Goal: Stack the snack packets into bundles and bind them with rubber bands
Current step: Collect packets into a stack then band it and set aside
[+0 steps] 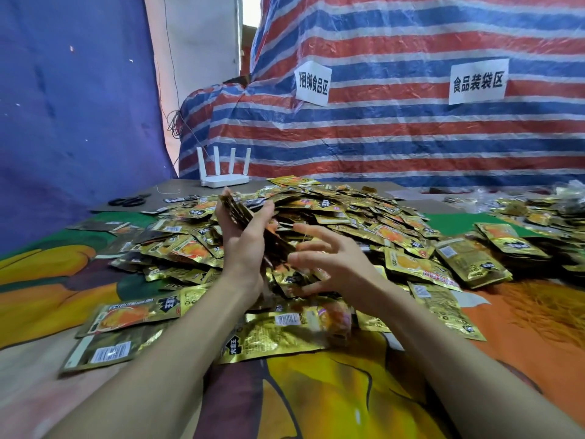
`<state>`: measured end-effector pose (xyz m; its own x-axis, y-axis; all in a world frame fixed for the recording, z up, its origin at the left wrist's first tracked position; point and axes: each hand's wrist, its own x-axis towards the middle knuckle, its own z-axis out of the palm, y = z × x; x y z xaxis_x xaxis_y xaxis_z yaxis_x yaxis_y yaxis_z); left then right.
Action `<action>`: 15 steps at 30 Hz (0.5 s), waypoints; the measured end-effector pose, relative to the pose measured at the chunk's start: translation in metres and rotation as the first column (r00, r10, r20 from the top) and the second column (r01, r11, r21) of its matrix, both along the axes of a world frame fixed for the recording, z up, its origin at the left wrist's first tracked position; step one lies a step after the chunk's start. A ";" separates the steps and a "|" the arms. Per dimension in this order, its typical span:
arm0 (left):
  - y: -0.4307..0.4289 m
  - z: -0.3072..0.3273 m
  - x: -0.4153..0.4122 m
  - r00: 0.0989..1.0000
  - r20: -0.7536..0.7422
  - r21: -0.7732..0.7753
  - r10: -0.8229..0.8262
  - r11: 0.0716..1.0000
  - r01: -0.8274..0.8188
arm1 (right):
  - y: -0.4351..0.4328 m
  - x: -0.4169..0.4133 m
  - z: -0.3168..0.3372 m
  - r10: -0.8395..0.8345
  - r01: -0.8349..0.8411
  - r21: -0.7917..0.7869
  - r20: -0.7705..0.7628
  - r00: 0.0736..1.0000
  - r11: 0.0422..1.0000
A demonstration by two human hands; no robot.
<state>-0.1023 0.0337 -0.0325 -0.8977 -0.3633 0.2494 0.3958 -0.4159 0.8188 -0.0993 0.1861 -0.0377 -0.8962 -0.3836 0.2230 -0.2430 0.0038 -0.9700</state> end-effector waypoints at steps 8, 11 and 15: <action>0.010 0.004 0.003 0.981 0.092 0.094 -0.172 0.982 0.163 | -0.021 0.012 -0.004 -0.079 0.084 0.018 -0.190 0.979 0.996; 0.014 0.005 0.007 0.948 0.121 0.173 -0.293 0.947 0.271 | -0.022 0.015 -0.005 -0.108 0.099 -0.051 -0.238 0.965 0.994; 0.012 0.005 0.010 0.906 0.091 0.131 -0.413 0.907 0.400 | -0.024 0.015 -0.007 -0.143 0.121 -0.130 -0.176 0.974 0.984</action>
<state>-0.0927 0.0454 -0.0276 -0.9929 0.0203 0.1174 0.0810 -0.6077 0.7900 -0.0840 0.1617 -0.0447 -0.8766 -0.2261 0.4247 -0.4218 -0.0638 -0.9045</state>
